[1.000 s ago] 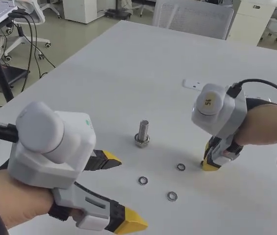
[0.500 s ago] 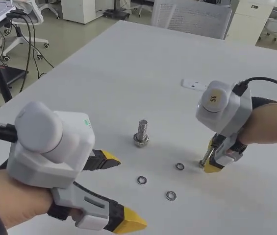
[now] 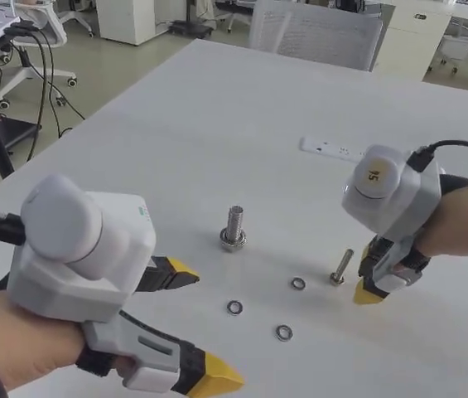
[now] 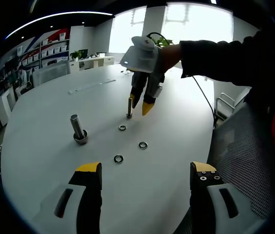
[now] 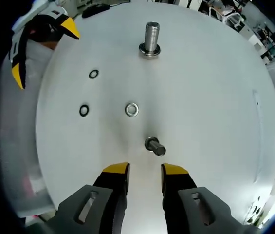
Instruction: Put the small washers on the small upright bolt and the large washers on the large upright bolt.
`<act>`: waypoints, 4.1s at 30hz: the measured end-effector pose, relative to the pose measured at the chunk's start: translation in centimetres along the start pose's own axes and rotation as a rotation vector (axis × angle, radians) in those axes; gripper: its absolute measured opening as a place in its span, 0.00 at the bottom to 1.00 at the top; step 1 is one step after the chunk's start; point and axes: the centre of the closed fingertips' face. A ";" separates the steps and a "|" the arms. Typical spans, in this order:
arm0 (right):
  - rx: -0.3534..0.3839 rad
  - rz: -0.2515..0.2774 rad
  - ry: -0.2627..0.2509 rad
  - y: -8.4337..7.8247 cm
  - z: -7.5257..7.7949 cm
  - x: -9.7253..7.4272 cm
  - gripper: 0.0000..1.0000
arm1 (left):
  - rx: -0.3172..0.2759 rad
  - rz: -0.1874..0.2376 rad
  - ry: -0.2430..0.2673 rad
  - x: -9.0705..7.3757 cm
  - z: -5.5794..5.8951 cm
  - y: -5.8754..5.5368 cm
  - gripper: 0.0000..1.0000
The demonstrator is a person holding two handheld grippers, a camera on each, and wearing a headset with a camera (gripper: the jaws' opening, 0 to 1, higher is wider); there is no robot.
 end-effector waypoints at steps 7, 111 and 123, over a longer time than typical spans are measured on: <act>0.006 0.011 0.009 -0.1 -1.3 -0.1 0.27 | 0.004 0.003 0.003 -0.1 0.1 0.0 0.73; -0.097 -0.009 0.024 7.2 -2.5 2.6 0.16 | 0.018 0.042 0.017 -0.6 0.0 0.7 0.73; -0.115 -0.002 0.029 6.7 -3.2 2.5 0.16 | 0.022 0.042 0.017 -0.6 0.0 0.7 0.73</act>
Point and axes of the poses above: the centre of the closed fingertips' face, and the gripper's own axes: x roughly forward along the fingers, z roughly to its right, y roughly out of its top, and after that the axes turned 2 degrees about y, right-handed
